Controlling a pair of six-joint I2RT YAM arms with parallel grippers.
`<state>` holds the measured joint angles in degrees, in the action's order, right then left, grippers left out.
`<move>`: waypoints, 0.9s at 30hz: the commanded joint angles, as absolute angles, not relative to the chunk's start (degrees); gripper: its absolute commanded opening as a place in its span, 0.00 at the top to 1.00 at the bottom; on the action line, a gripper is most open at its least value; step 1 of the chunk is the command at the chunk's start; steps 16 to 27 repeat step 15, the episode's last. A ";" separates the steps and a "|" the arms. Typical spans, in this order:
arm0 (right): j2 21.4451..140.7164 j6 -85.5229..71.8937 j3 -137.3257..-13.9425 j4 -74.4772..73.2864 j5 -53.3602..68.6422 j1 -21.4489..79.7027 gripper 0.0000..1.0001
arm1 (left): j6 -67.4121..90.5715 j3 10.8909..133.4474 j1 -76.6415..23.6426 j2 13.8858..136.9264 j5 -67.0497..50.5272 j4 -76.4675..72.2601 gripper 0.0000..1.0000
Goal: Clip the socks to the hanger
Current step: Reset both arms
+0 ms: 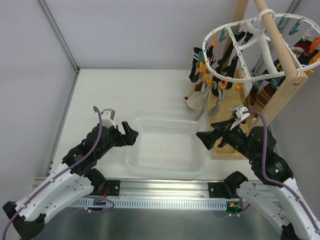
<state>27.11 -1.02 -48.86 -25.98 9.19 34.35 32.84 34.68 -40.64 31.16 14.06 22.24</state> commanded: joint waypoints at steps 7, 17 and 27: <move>26.28 -0.53 -50.10 -24.96 8.35 34.54 0.03 | 32.96 35.86 -40.34 30.15 14.86 21.97 0.01; 24.26 -0.35 -51.42 -28.03 7.56 34.63 0.03 | 33.14 35.95 -40.34 30.58 16.26 21.80 0.01; 24.26 -0.35 -51.42 -28.03 7.56 34.63 0.03 | 33.14 35.95 -40.34 30.58 16.26 21.80 0.01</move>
